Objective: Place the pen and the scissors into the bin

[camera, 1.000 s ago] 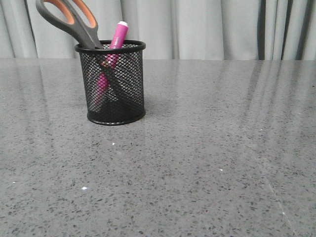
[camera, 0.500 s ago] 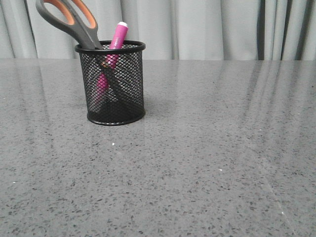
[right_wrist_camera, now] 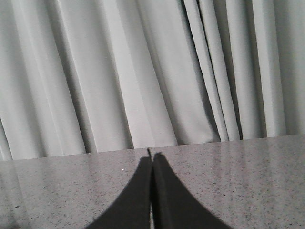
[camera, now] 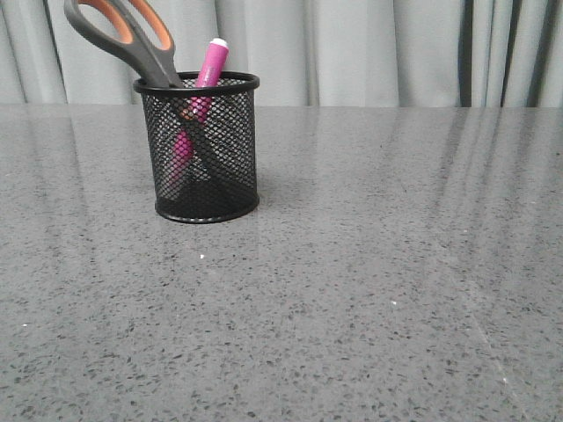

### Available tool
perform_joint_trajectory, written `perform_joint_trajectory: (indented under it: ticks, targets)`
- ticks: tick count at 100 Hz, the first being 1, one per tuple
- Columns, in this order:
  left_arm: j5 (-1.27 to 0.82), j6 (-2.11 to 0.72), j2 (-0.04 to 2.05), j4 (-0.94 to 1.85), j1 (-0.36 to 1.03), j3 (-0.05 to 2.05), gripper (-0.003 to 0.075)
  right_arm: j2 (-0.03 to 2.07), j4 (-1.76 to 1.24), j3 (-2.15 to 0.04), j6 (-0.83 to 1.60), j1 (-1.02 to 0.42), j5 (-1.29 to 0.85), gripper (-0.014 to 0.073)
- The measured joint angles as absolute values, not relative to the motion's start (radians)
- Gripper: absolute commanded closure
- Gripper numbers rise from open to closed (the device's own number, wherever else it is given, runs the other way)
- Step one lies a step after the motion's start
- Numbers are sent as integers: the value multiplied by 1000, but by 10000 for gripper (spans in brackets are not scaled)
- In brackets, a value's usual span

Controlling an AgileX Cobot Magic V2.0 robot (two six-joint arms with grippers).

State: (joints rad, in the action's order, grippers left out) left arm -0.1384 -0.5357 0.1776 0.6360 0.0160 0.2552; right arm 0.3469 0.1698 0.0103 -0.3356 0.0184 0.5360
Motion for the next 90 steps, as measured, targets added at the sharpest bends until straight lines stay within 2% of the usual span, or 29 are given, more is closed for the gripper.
perform_joint_trajectory:
  ticks: [63,70,82,90]
  targets:
    - [-138,-521,178,600,18,251,741,347,170,10,-336,18,531,668]
    - [-138,-418,178,470,18,242,742,347,170,10,-336,18,530,668]
    - [-114,-55,176,139,18,190,742,347,170,10,-336,18,530,668]
    - [-103,50,158,41,21,138,742,347,170,10,-336,18,530,668]
